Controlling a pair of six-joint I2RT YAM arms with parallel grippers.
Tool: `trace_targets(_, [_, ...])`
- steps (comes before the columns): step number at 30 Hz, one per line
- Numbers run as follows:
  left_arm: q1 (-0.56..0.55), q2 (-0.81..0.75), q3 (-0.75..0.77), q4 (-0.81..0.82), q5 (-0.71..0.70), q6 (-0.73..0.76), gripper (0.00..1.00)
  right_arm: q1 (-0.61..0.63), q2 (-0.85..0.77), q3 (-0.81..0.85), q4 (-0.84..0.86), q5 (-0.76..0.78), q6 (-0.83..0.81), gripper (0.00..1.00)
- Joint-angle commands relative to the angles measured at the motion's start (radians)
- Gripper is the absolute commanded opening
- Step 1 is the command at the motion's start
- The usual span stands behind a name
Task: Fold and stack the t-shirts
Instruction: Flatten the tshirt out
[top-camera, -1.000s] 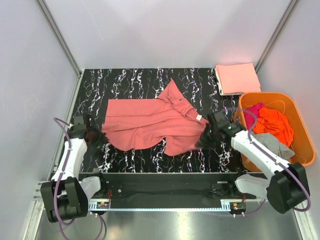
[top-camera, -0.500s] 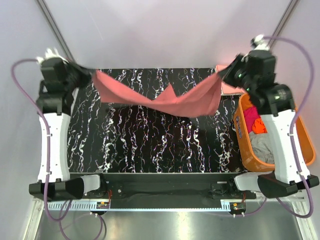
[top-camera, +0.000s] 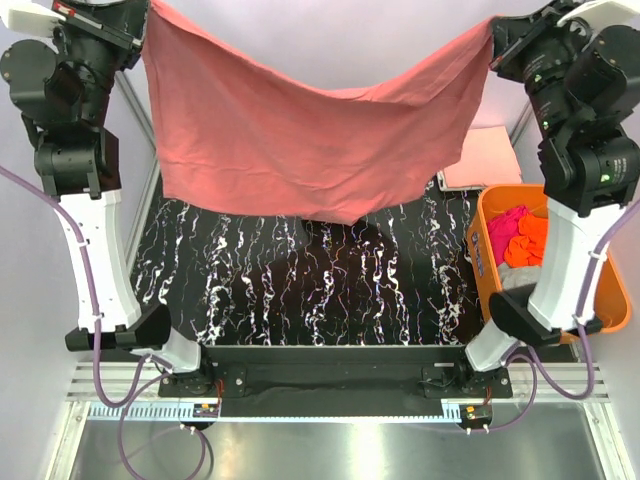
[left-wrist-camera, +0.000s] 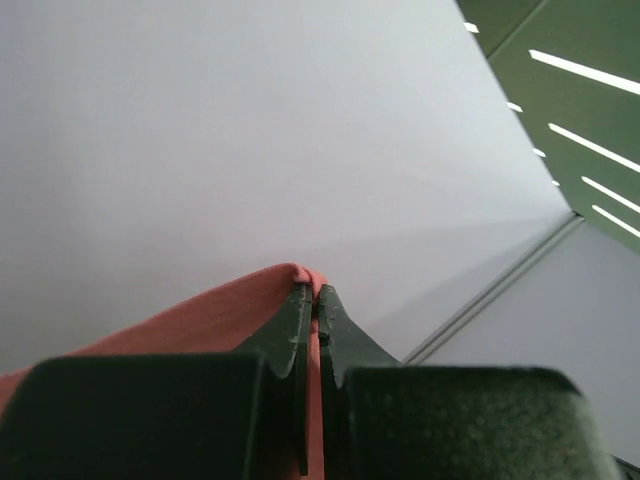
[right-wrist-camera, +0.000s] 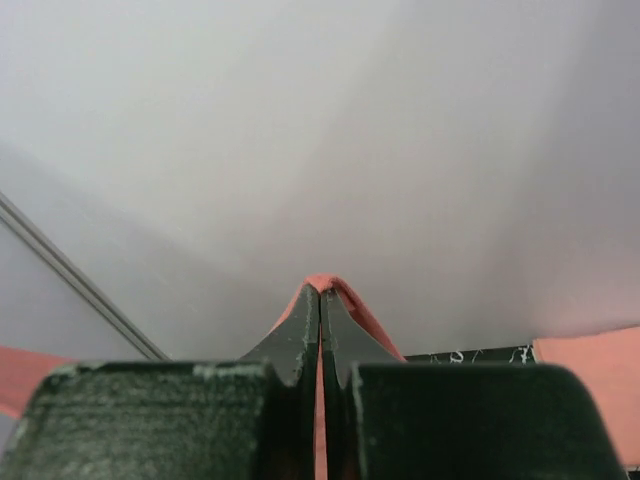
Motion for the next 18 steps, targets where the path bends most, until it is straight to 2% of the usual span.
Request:
trace_targets(1, [0.002,-0.106,-0.029,0.205,0.039,-0.05,0.0,-0.002,-0.143,-0.125,0.242,-0.029,-0.012,0.0])
trace_targets(3, [0.002,-0.184,-0.069,0.221,0.021,-0.033,0.0,-0.004,-0.24,-0.231,0.345,-0.049,-0.015,0.0])
trace_targets(8, [0.002,-0.356,-0.144,0.261,-0.062,0.02,0.0,-0.002,-0.387,-0.269,0.423,-0.121,-0.044,0.0])
trace_targets(12, [0.002,-0.419,-0.14,0.27,-0.122,0.023,0.0,-0.004,-0.462,-0.288,0.488,-0.138,-0.024,0.0])
trace_targets(18, [0.0,-0.432,-0.092,0.232,-0.182,0.079,0.0,-0.004,-0.472,-0.237,0.502,-0.18,0.017,0.0])
